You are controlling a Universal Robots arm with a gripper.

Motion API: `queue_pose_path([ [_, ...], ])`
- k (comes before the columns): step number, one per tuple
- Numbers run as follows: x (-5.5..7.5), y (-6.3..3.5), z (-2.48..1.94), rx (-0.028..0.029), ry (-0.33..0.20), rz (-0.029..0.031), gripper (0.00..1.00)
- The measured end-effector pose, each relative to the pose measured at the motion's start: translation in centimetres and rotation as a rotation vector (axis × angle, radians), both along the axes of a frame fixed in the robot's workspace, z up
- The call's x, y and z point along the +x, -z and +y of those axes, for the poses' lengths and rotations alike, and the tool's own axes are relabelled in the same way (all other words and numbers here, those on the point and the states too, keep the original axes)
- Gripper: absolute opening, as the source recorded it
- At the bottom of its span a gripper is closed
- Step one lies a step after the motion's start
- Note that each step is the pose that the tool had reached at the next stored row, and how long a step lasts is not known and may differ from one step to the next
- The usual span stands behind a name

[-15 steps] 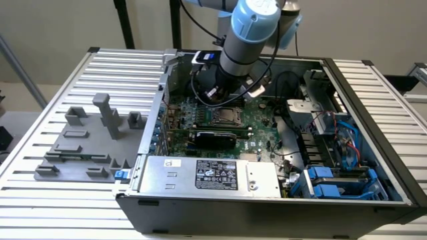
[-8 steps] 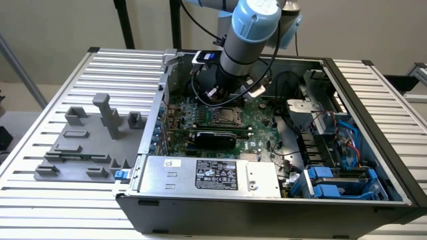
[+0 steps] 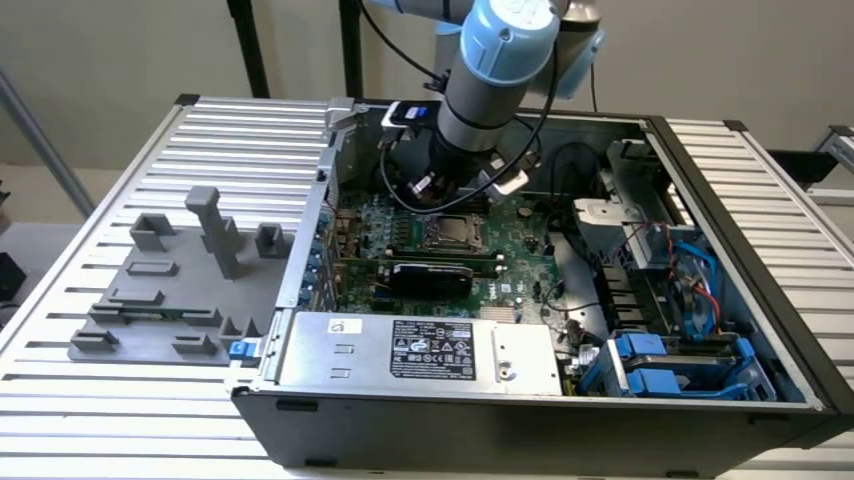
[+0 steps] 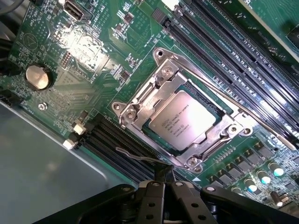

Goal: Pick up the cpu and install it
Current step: 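Install the first cpu locking lever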

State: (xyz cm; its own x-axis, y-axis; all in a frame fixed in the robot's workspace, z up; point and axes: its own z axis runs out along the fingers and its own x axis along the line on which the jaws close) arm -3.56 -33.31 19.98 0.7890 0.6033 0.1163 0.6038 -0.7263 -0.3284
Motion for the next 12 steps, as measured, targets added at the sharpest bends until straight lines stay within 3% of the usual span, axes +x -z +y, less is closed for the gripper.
queue_pose_path([
  [12, -0.26, -0.46, -0.01, -0.0014, -0.001, 0.0004, 0.11],
])
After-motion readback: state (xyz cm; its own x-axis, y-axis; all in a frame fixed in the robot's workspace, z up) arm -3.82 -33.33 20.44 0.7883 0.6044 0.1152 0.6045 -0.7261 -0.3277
